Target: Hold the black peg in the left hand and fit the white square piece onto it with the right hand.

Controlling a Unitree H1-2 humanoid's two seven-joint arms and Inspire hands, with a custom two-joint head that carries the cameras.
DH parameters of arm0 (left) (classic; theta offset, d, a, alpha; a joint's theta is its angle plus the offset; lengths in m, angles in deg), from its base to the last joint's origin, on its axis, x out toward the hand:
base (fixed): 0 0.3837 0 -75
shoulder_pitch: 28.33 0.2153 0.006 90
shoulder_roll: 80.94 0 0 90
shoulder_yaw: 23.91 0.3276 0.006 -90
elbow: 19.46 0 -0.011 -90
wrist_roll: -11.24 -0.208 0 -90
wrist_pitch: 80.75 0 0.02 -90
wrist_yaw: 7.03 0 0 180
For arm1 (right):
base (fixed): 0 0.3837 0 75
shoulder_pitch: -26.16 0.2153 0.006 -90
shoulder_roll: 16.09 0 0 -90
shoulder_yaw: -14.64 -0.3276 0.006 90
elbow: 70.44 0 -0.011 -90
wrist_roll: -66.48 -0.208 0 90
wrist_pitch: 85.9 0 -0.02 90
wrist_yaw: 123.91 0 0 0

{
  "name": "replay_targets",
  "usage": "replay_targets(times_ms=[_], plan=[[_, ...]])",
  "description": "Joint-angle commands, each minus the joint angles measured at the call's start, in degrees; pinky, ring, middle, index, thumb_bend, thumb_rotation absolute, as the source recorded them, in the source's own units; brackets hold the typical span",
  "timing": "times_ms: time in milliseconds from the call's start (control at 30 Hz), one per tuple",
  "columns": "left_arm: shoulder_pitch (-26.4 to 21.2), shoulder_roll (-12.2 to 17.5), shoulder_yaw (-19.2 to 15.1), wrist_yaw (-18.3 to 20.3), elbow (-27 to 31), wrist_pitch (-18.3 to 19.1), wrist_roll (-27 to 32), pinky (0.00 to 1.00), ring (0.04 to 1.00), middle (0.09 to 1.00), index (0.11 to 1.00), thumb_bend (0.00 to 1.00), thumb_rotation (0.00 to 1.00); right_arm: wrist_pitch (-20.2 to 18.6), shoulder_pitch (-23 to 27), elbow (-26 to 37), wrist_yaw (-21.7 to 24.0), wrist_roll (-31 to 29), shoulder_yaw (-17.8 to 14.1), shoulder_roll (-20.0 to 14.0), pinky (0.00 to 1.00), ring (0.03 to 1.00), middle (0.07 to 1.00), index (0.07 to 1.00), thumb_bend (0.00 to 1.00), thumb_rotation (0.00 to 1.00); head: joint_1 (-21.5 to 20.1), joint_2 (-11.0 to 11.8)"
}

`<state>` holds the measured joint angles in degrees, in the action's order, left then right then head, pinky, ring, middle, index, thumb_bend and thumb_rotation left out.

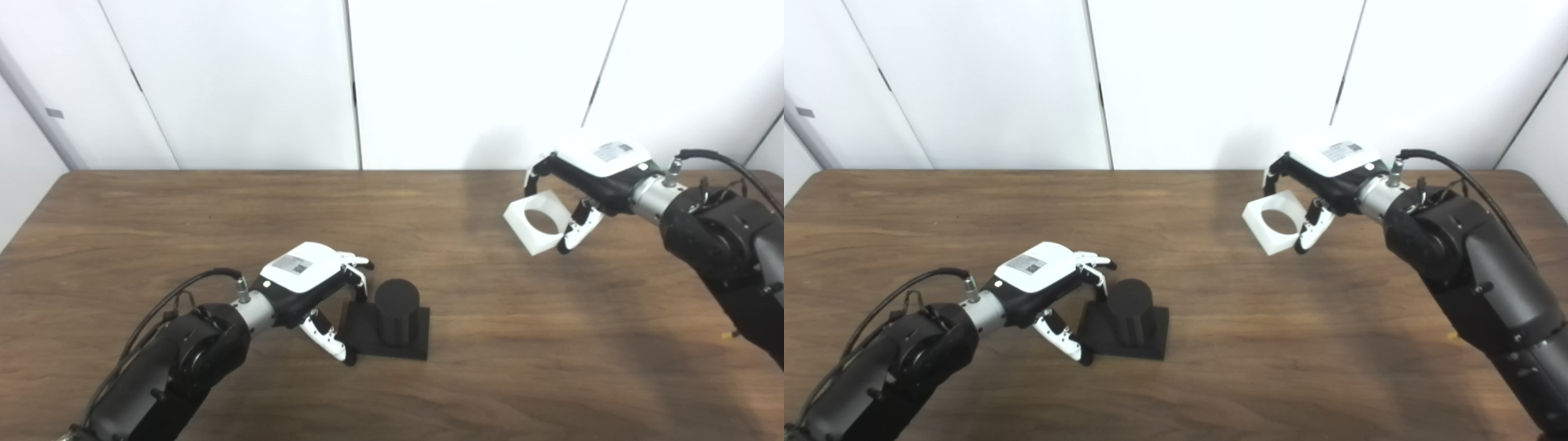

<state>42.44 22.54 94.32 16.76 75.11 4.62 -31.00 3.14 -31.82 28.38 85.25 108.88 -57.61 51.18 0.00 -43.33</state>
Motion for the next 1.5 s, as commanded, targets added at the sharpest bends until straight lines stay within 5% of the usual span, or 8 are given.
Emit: replay_targets(times_ms=[0, 567, 1467], plan=[[1.1, -1.4, 3.0, 4.1, -1.7, 0.1, -0.7, 0.71, 0.907, 0.899, 0.490, 0.52, 0.07, 1.1, 3.5, 3.2, 0.4, -1.1, -1.3, 0.0, 0.65, 0.742, 0.723, 0.477, 0.52, 0.13, 0.0, 0.0], [0.7, -1.9, 3.0, 4.5, -1.9, -0.3, -1.0, 0.69, 0.906, 0.899, 0.490, 0.52, 0.07, -1.5, 4.9, 14.1, 10.4, -3.4, -0.2, 7.0, 0.64, 0.752, 0.739, 0.477, 0.52, 0.13, -0.6, -0.2], [1.0, -2.9, 3.1, 4.4, -2.0, 0.1, -1.2, 0.69, 0.898, 0.907, 0.489, 0.52, 0.07, -2.0, 3.5, 15.4, 14.3, -3.2, 3.3, 16.1, 0.68, 0.761, 0.743, 0.476, 0.52, 0.13, 0.3, -0.4]])
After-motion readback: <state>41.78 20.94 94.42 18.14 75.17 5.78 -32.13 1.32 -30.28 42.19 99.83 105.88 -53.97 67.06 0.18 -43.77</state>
